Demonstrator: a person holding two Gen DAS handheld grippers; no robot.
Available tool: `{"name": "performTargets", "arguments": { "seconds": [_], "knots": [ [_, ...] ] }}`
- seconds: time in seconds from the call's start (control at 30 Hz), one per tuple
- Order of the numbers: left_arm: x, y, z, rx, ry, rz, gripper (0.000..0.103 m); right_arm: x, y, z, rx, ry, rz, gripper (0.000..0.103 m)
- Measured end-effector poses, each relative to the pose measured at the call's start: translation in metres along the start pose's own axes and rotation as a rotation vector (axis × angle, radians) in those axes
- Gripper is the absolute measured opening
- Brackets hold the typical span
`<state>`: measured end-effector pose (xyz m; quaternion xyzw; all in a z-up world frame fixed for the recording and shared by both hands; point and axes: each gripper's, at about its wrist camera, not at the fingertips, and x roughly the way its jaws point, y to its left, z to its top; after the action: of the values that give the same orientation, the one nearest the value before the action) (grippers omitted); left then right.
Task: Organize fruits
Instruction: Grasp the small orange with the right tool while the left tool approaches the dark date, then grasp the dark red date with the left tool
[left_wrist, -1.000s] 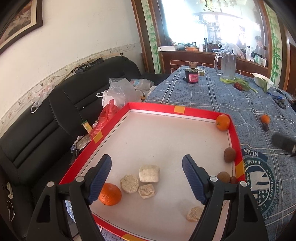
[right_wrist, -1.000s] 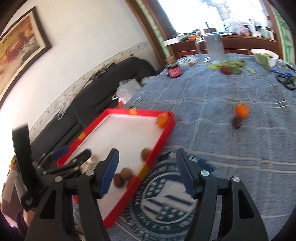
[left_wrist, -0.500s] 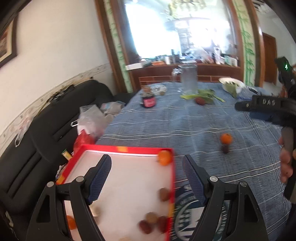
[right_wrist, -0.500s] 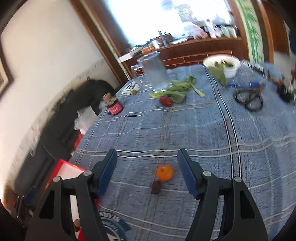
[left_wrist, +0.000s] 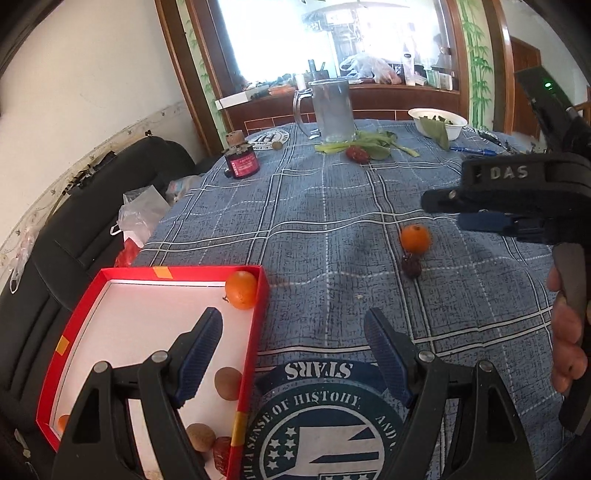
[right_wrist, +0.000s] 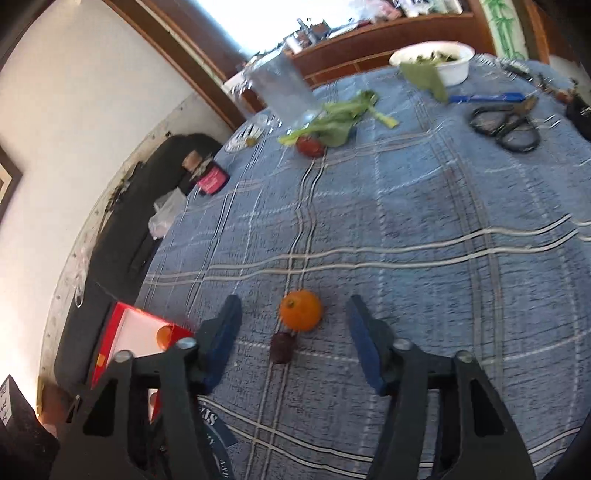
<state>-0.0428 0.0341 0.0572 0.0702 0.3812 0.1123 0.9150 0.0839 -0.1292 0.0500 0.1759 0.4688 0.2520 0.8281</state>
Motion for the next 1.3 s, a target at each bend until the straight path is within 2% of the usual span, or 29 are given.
{"name": "performTargets", "arguments": {
  "seconds": [0.13, 0.23, 0.37, 0.47, 0.63, 0.8, 0.9, 1.0, 1.07, 1.17, 1.27, 1.3],
  "knots": [
    [-0.003, 0.003, -0.004, -0.011, 0.006, 0.0, 0.079, 0.015, 0.006, -0.002, -0.025, 0.026, -0.041, 0.047],
    [-0.005, 0.002, -0.007, -0.007, 0.01, -0.002, 0.079, 0.025, 0.007, -0.005, -0.025, 0.058, -0.037, 0.041],
    [-0.006, -0.003, -0.009, 0.005, 0.015, -0.004, 0.079, 0.036, 0.008, -0.008, -0.038, 0.073, -0.069, 0.041],
    [-0.006, -0.007, -0.008, 0.015, 0.019, -0.004, 0.079, 0.043, 0.007, -0.009, -0.044, 0.082, -0.087, 0.032],
    [-0.003, -0.018, -0.005, 0.044, 0.029, -0.001, 0.079, 0.044, 0.007, -0.007, -0.058, 0.074, -0.086, 0.03],
    [0.007, -0.032, 0.003, 0.081, 0.035, -0.002, 0.079, 0.028, -0.011, -0.001, 0.001, 0.036, -0.067, 0.03],
    [0.024, -0.045, 0.013, 0.09, 0.068, -0.034, 0.079, 0.016, -0.025, 0.004, 0.012, -0.017, -0.147, 0.03],
    [0.041, -0.055, 0.023, 0.09, 0.105, -0.058, 0.079, 0.009, -0.041, 0.007, 0.074, -0.028, -0.154, 0.03],
    [0.053, -0.061, 0.03, 0.073, 0.129, -0.08, 0.078, 0.005, -0.044, 0.009, 0.072, -0.05, -0.181, 0.03],
    [0.061, -0.068, 0.036, 0.064, 0.147, -0.108, 0.073, -0.001, -0.044, 0.01, 0.074, -0.072, -0.183, 0.03],
    [0.065, -0.075, 0.041, 0.059, 0.149, -0.14, 0.073, -0.004, -0.045, 0.009, 0.08, -0.081, -0.182, 0.03],
    [0.067, -0.076, 0.042, 0.057, 0.151, -0.141, 0.068, -0.004, -0.045, 0.008, 0.082, -0.083, -0.183, 0.03]
  ]
}}
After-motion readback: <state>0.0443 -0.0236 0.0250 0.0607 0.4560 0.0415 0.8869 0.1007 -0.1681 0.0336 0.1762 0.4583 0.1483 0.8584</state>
